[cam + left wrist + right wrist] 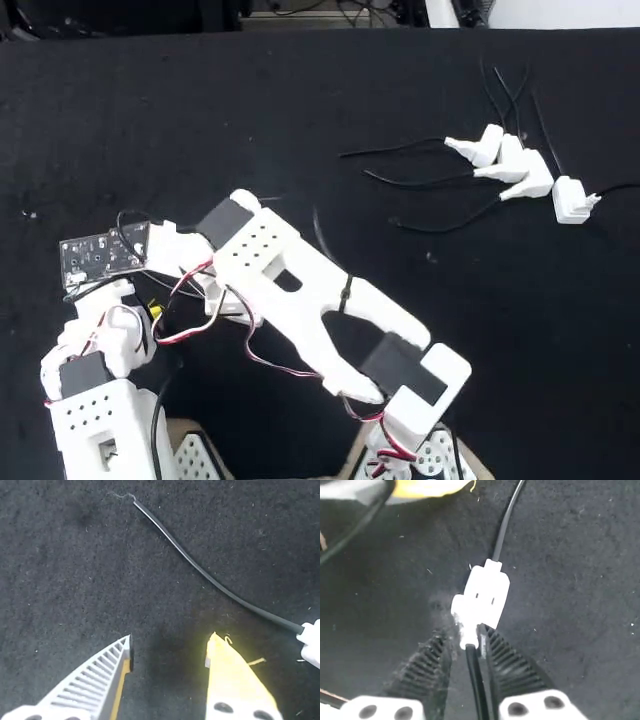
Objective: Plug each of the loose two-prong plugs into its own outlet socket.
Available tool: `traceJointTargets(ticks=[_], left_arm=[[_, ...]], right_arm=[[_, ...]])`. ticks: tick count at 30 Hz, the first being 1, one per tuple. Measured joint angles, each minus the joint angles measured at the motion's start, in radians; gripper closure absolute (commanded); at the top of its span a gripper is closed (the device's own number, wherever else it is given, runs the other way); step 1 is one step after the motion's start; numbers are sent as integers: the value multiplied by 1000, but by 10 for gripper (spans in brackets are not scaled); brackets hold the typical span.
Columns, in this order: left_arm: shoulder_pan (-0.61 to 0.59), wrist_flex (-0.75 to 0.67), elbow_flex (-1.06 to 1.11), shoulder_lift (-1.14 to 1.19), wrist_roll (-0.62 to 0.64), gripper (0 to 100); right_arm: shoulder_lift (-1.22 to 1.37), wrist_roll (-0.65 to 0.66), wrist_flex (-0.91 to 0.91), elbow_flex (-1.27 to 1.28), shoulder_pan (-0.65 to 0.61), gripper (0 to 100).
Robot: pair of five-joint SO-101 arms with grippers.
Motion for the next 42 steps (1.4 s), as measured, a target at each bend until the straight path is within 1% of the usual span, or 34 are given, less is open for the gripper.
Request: traceJointTargets(ticks=[5, 10, 19, 42], left_arm=[[0, 0, 0, 0, 0, 751], [0, 0, 0, 0, -2, 751], [0, 0, 0, 0, -2, 751], [0, 0, 0, 0, -2, 751]], right_arm=[[2, 0, -46, 0, 5, 988], [2, 0, -54, 0, 17, 988], [2, 23, -54, 0, 38, 988], [2, 23, -32, 0, 49, 988]])
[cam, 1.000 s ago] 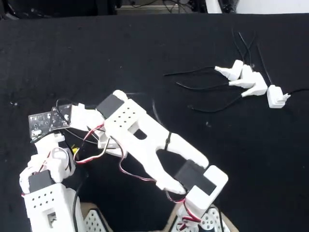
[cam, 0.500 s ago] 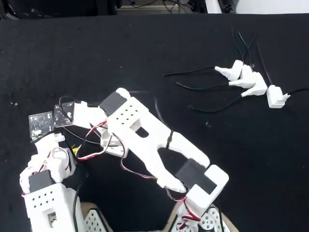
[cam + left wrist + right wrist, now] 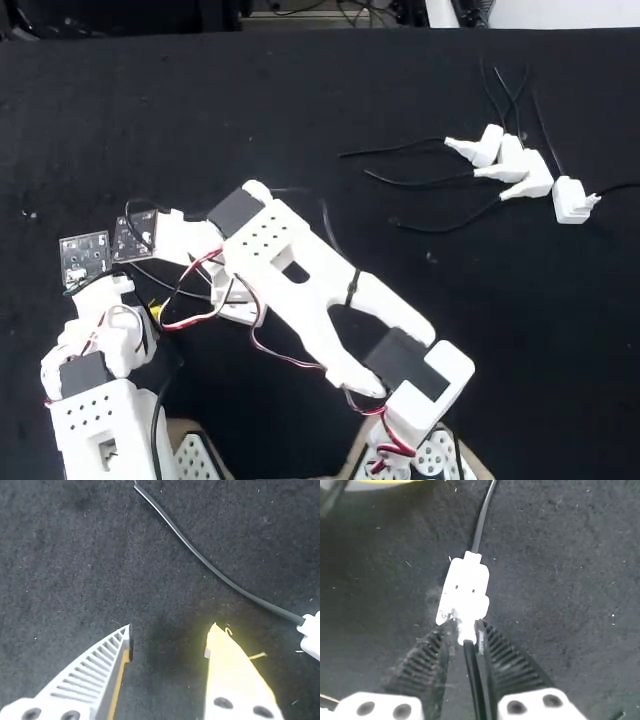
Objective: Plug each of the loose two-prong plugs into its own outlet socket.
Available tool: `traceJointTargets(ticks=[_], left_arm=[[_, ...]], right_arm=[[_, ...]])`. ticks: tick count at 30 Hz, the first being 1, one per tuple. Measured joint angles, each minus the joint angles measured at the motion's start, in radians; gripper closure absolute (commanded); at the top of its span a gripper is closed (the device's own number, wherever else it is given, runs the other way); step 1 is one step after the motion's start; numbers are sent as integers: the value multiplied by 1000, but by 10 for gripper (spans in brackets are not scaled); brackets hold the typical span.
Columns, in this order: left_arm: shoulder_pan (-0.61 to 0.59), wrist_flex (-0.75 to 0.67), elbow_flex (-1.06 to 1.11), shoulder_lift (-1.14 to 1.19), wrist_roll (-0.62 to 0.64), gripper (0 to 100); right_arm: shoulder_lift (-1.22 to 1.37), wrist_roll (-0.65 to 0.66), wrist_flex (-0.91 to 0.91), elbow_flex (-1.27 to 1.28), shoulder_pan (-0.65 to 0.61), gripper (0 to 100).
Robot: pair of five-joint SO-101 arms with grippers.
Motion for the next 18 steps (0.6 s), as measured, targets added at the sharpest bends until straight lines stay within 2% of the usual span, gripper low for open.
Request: traceJointTargets(ticks=[18], left_arm=[[0, 0, 0, 0, 0, 751]], right_arm=[[2, 0, -32, 54, 3, 988]])
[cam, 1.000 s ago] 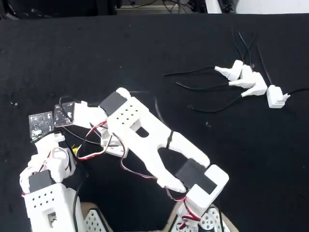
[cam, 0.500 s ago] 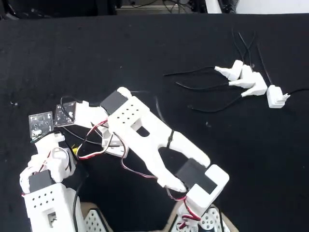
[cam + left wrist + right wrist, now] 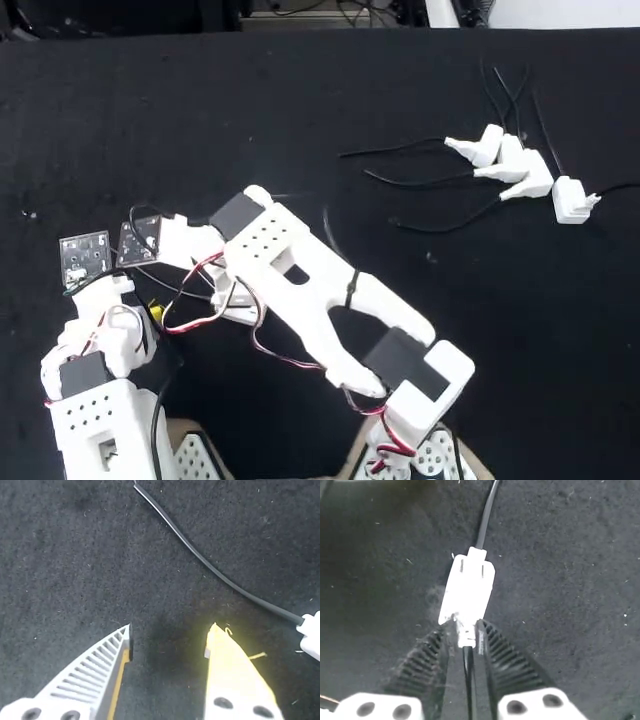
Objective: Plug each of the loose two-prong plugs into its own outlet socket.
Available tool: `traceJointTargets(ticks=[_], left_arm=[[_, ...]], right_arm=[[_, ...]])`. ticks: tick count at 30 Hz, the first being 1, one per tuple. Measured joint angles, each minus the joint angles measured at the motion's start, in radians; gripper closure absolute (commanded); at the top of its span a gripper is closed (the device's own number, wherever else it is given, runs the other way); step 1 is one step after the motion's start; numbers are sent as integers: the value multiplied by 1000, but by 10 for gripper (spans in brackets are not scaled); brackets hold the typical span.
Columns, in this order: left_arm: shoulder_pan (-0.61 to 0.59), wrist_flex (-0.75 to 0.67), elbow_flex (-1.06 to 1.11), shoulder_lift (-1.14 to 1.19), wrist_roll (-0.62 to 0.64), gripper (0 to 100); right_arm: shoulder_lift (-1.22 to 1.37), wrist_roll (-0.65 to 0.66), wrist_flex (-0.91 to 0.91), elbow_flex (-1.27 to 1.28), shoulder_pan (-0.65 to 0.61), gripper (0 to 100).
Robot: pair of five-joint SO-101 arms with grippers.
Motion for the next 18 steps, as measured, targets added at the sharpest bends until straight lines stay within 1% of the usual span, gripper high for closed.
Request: traceJointTargets(ticks=[13, 16, 18], left_arm=[[0, 0, 0, 0, 0, 751], [0, 0, 0, 0, 2, 751], [28, 0, -3, 0, 2, 751]], right_arm=[[-2, -3, 0, 2, 0, 988], [-57, -57, 0, 3, -2, 988], [-121, -98, -17, 23, -2, 988]])
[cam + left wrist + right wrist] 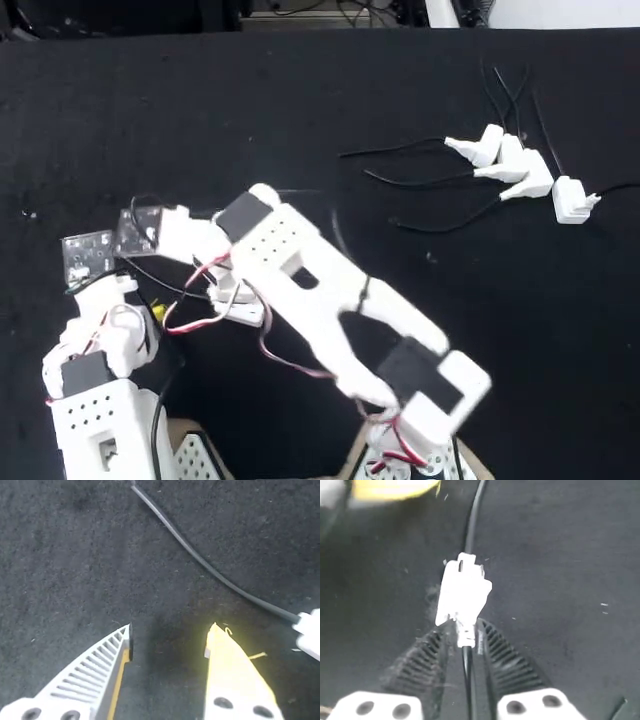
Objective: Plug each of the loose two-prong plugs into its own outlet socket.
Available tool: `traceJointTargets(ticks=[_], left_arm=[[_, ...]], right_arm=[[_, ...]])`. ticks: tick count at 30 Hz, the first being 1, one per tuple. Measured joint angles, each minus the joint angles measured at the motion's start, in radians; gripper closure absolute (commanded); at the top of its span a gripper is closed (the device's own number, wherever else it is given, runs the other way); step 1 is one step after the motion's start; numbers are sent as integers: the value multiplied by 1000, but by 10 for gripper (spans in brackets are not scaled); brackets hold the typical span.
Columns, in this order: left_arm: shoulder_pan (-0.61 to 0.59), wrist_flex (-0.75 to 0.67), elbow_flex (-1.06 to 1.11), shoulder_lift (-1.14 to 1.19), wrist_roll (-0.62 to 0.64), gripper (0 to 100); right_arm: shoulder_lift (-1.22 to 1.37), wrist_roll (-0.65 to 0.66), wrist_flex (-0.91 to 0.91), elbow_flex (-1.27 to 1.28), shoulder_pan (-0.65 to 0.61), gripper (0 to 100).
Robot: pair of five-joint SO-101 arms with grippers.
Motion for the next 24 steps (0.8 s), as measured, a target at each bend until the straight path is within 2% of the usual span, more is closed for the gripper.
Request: traceJointTargets(ticks=[4, 11, 19, 24], left_arm=[[77, -3, -63, 0, 12, 751], [186, -97, -161, 0, 163, 751], [328, -133, -172, 0, 252, 751], [350, -133, -172, 0, 252, 751]], right_arm=[[-129, -75, -109, 132, 0, 988], [-371, -143, -284, 404, 2, 988], [-443, -149, -313, 448, 3, 988], [-443, -149, -333, 448, 3, 988]])
